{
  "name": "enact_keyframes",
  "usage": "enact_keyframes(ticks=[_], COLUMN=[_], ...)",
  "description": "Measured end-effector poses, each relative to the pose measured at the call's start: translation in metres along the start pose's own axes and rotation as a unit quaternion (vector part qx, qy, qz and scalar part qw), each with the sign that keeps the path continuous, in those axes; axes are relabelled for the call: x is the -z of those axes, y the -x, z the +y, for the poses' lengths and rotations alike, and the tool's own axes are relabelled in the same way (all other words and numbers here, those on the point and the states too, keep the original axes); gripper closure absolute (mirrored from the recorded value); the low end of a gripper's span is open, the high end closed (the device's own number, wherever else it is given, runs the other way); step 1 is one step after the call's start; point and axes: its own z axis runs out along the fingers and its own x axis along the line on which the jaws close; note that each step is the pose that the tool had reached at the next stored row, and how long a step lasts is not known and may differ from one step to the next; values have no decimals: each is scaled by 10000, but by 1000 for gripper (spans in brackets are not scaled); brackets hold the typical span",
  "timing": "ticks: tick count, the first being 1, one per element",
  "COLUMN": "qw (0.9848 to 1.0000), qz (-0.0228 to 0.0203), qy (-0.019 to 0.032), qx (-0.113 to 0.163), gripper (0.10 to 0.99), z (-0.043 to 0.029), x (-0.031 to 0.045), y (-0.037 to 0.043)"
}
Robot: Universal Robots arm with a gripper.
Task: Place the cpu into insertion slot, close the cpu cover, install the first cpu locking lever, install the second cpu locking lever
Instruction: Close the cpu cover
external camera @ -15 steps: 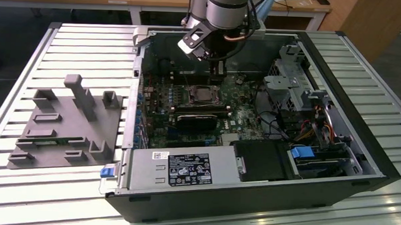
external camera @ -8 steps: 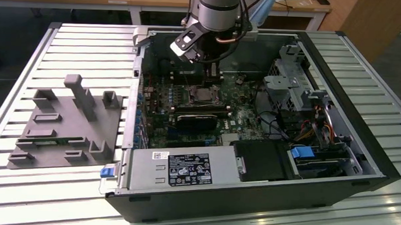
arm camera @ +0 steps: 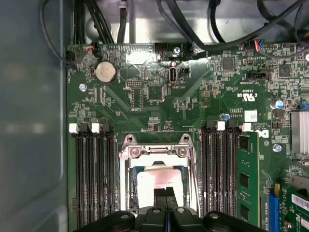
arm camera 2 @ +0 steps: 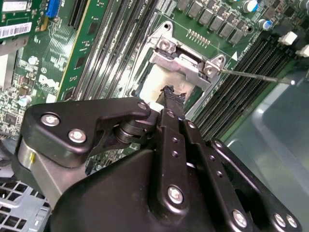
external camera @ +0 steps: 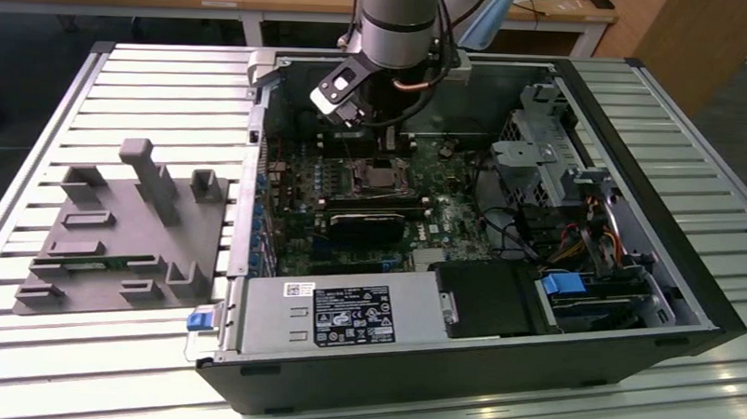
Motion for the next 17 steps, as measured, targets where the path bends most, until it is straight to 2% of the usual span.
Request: enact_keyframes(ticks=[4, 11, 13, 14, 17], qw=[10000, 10000, 9999, 9988, 9972], qz=[0, -1, -2, -2, -6], qy=[0, 0, 0, 1, 2], qx=[0, 17, 156, 482, 743], gripper=[980, 980, 980, 980, 980], z=[-19, -22, -22, -22, -22], x=[-34, -36, -36, -37, -37], y=[3, 3, 3, 3, 3])
